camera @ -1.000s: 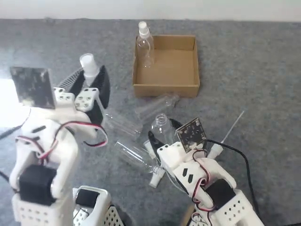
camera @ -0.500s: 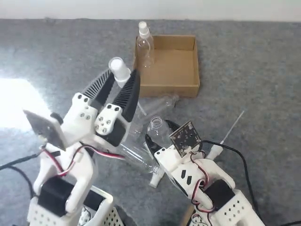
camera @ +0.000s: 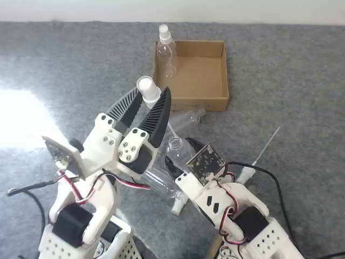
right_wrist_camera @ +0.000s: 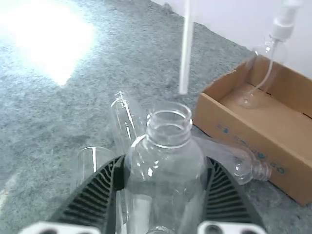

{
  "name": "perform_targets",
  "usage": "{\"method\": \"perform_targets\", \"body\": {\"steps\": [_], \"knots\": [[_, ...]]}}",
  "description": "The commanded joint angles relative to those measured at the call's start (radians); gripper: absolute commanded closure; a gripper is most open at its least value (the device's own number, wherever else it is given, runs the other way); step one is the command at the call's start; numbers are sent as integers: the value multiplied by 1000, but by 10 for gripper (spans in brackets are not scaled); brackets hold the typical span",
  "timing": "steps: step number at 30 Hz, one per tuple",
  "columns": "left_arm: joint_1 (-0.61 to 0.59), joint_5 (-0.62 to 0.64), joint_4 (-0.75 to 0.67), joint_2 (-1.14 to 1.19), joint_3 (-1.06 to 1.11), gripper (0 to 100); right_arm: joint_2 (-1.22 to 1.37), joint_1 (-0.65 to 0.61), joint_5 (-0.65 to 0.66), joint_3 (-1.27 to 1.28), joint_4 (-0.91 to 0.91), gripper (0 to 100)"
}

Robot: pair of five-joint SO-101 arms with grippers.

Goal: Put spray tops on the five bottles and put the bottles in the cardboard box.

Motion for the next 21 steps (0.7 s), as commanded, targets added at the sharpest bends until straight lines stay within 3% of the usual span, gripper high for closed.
{"method": "perform_targets", "body": {"steps": [1,9,21], "knots": [[3,2,-25,-11,-5,988,-31,-36,21,-18,-4,894],[2,2,-25,-12,36,988,-240,-35,23,32,4,894],[2,2,-21,-38,16,988,-226,-33,23,57,4,894]]}}
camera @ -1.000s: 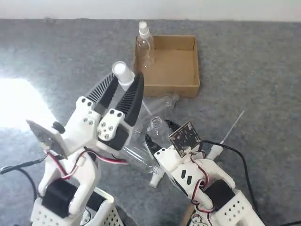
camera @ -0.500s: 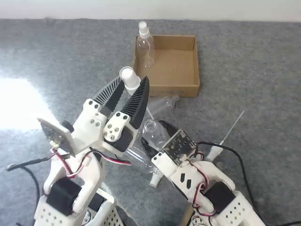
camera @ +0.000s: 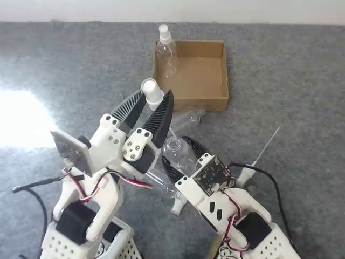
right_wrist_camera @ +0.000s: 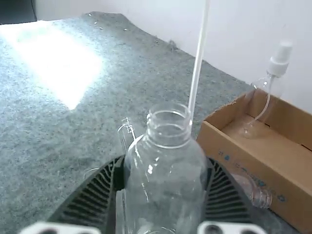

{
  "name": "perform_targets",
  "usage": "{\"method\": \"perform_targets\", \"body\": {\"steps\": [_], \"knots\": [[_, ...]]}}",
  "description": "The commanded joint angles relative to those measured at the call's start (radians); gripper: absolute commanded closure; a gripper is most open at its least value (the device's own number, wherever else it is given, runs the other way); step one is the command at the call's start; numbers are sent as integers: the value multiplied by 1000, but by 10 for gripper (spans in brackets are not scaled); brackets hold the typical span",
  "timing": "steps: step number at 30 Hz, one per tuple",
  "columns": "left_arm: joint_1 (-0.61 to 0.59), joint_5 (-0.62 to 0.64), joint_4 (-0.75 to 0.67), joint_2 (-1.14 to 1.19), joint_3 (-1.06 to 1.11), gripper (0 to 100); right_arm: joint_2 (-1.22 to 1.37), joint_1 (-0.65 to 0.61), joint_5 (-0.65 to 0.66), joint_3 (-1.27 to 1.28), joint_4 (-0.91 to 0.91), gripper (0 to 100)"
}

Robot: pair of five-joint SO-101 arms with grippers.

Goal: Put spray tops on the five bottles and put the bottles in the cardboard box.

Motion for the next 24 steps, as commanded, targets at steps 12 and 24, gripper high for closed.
{"method": "perform_targets", "body": {"steps": [12,24], "knots": [[6,2,55,-198,-5,988,-16,-5,12,5,-4,894],[11,3,34,-198,114,988,-18,-5,12,3,-2,894]]}}
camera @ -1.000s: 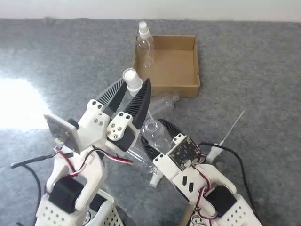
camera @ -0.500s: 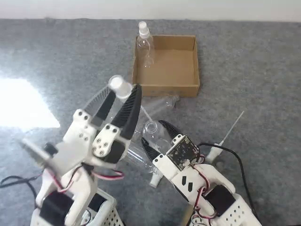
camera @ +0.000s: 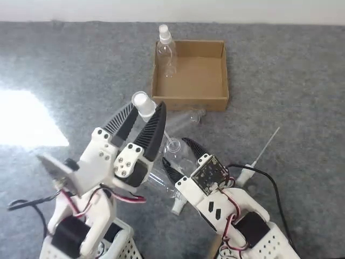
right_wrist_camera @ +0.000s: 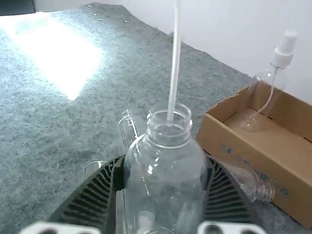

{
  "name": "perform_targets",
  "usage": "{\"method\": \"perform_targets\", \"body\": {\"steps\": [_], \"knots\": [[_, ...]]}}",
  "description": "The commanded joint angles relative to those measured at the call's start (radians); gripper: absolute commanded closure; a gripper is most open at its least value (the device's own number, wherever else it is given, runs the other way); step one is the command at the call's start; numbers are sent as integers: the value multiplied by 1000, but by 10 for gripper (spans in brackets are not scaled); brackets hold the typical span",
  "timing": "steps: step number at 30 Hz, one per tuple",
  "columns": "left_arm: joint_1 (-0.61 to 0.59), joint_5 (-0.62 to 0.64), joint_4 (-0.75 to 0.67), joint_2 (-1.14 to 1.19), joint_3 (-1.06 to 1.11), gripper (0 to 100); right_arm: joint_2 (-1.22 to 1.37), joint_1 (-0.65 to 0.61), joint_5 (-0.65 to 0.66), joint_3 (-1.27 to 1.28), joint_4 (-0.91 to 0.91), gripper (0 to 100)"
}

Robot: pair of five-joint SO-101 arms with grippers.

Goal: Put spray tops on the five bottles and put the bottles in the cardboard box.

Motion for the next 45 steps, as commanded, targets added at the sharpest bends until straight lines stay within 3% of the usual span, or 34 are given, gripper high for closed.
{"method": "perform_targets", "body": {"steps": [1,6,14,22,30,45], "knots": [[25,3,-34,-6,39,988,-18,-5,12,-23,-2,894],[91,-41,-98,-8,131,988,-18,19,12,-21,5,907],[98,-46,-94,-12,170,988,-19,107,5,-46,2,935],[98,-43,18,-12,171,982,-19,102,5,-69,7,937],[98,34,84,-8,197,777,-19,102,5,-61,7,939],[91,31,178,-14,116,775,-19,108,3,-64,8,939]]}}
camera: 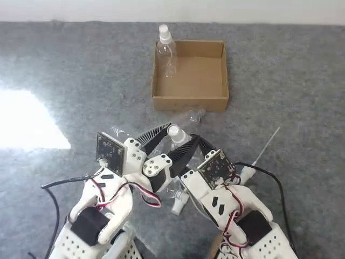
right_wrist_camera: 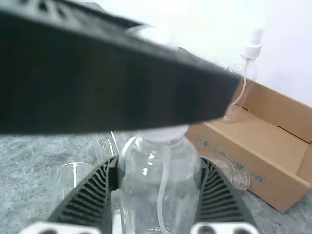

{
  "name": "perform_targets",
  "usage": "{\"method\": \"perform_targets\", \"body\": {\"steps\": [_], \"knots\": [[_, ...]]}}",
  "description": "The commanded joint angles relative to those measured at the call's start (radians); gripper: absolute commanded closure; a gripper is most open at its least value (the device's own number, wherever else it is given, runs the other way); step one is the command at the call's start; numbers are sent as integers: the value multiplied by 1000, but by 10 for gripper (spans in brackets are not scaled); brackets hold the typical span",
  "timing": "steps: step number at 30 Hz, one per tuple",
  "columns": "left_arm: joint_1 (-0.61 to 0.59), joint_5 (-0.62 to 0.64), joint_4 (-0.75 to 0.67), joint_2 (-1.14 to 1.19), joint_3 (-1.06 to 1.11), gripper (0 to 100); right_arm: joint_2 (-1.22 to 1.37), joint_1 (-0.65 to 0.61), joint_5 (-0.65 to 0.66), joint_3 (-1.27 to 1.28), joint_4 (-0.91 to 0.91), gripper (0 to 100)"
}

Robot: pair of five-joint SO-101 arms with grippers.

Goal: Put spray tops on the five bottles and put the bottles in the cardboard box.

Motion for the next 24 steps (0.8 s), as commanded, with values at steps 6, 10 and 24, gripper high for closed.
{"method": "perform_targets", "body": {"steps": [6,10,24], "knots": [[-3,8,63,-11,-179,775,-19,16,3,-61,7,939],[-75,-34,61,-11,-216,775,-19,27,2,-61,7,939],[-427,-51,166,-11,-243,776,-18,145,-124,-75,-50,939]]}}
